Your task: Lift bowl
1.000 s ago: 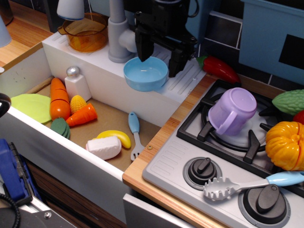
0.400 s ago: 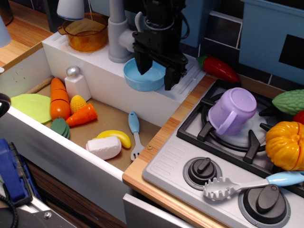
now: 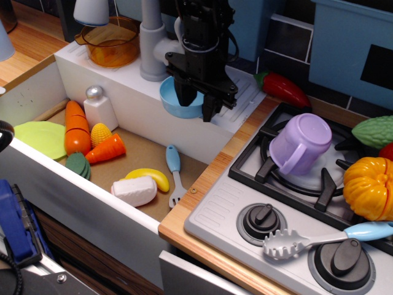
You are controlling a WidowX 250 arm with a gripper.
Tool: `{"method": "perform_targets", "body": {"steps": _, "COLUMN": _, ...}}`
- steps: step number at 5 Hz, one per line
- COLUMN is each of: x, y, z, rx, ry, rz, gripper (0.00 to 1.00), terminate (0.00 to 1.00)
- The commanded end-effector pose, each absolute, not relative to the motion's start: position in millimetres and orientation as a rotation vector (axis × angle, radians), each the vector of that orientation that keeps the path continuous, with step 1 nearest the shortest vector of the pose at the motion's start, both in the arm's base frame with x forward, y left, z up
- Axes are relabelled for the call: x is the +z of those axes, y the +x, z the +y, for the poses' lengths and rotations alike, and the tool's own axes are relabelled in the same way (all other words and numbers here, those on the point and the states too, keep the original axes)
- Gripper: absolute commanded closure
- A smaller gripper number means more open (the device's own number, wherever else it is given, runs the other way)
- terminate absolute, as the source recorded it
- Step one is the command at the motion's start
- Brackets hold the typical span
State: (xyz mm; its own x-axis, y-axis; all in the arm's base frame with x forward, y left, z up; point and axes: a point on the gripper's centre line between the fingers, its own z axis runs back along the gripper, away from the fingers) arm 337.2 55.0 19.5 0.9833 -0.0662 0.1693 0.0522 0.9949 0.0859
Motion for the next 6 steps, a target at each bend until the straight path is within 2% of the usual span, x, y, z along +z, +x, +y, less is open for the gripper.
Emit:
{"method": "perform_targets", "body": {"steps": 1, "x": 30.3, "y": 340.1, "z": 57.9, "rx": -0.052, "ry": 0.083, "rz": -0.205, "gripper": 1.0, "terminate": 0.0}}
{"method": "perform_targets", "body": {"steps": 2, "x": 40.6, "y": 344.7, "z": 56.4, "rx": -0.045, "ry": 0.06, "rz": -0.193, "gripper": 1.0, "terminate": 0.0}}
{"method": "perform_targets", "body": {"steps": 4, "x": 113.9, "y": 372.9, "z": 33.6, "rx": -0.048, "ry": 0.201, "rz": -0.14, "gripper": 1.0, "terminate": 0.0}}
{"method": "perform_targets", "body": {"steps": 5, "x": 148.5, "y": 384.4, "z": 22.4, "rx": -0.036, "ry": 0.173, "rz": -0.112, "gripper": 1.0, "terminate": 0.0}}
{"method": "perform_targets", "body": {"steps": 6, "x": 152.1, "y": 375.6, "z": 20.0, "rx": -0.028, "ry": 0.151, "rz": -0.115, "gripper": 1.0, "terminate": 1.0}}
